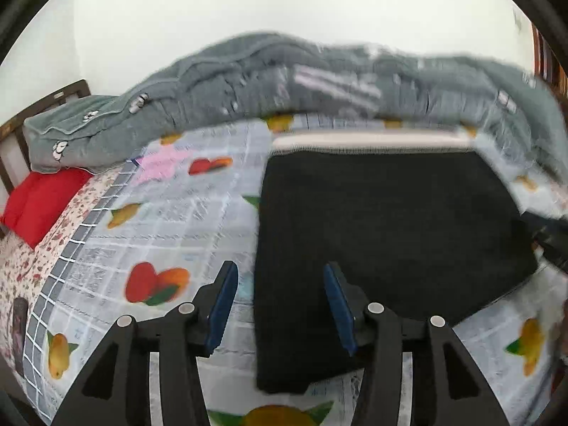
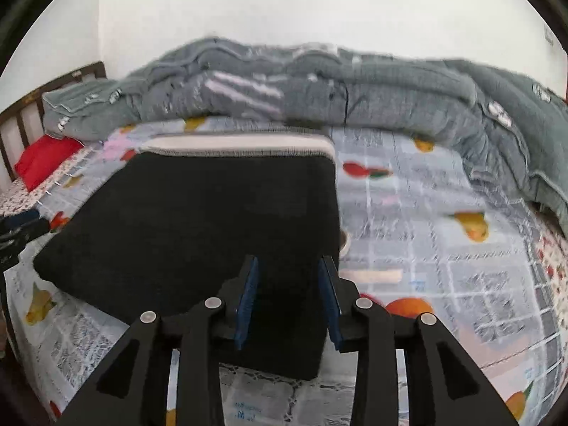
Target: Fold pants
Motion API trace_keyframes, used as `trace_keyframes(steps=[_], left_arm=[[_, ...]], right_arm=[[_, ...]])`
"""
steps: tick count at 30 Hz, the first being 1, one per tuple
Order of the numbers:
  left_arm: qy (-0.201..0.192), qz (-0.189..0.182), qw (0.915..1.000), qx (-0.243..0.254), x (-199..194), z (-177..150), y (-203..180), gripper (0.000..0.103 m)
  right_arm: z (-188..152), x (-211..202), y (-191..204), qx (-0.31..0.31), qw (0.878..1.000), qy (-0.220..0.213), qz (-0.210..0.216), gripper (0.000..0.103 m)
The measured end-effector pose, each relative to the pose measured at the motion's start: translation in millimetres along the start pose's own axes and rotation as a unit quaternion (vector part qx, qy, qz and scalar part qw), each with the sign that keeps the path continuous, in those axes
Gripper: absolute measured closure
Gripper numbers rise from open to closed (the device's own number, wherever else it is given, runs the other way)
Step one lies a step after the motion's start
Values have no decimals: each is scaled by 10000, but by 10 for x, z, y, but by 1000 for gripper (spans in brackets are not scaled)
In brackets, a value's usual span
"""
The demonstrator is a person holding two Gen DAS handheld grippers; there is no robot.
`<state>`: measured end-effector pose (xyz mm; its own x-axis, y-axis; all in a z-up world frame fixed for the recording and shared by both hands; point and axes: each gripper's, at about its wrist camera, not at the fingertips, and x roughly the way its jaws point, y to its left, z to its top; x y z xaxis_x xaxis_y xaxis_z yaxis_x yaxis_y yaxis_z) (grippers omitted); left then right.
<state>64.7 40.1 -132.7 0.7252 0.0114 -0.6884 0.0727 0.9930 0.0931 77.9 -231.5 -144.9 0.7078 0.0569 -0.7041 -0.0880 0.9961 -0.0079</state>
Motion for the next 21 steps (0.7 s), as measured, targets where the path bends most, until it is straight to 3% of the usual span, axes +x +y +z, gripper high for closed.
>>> trace_keyframes(steps=[2,4,11,17,21], left_arm=[[152,-28,9998,103,109,-98,-84,54],[-3,-15,10000,57,100,-167,-97,54],[50,-280,9989,-376,177,-233,-7,44],[42,-267,9988,-401,191,-245,-3,41],[162,-498,9961,-710,229,-256,73,38]], right_arm=[[-28,10,-6,32,9999,-106,-14,68],[-44,32,-12,53,9999,-103,17,68],[-68,91,-56,121,9998,-64,152,68],[-100,86,-14,47,9999,-126,39,68],[-95,84,-28,77,9999,-98,66,68]])
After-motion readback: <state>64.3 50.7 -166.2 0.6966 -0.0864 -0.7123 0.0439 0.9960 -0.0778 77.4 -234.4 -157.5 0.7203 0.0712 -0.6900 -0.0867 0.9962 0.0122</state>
